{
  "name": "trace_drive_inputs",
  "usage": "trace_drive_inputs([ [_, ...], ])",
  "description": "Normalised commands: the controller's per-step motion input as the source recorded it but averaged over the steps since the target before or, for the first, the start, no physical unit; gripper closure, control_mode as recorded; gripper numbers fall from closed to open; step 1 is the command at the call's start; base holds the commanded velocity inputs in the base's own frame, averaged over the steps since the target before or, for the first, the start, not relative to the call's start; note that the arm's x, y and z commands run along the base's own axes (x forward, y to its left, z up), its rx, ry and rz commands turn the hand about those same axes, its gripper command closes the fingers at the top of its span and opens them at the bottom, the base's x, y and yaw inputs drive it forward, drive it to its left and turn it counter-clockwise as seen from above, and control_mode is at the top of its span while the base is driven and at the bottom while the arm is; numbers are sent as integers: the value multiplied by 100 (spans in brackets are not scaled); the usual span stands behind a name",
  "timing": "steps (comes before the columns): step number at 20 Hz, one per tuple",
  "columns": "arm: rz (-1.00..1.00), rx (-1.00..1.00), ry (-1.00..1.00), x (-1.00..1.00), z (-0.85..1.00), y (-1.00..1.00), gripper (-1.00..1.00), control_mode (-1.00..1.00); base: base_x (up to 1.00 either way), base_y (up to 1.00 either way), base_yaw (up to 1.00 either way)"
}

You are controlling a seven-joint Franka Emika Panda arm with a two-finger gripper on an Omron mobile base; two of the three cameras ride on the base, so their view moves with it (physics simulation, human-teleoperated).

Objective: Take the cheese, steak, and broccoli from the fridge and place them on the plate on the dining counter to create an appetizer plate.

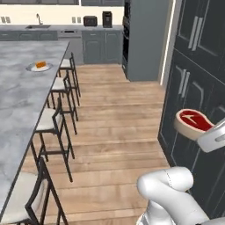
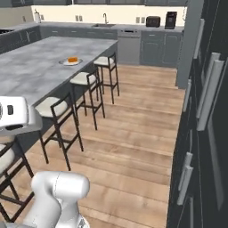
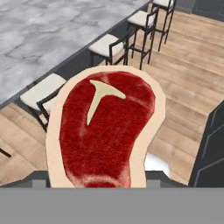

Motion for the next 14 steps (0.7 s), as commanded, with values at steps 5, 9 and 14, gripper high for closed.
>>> trace_drive_inputs([
  [5,0,0,0,0,0,0,100,100,100,12,-5],
  [9,0,0,0,0,0,0,100,100,100,7,-4],
  [14,0,0,0,0,0,0,100,100,100,2,1],
])
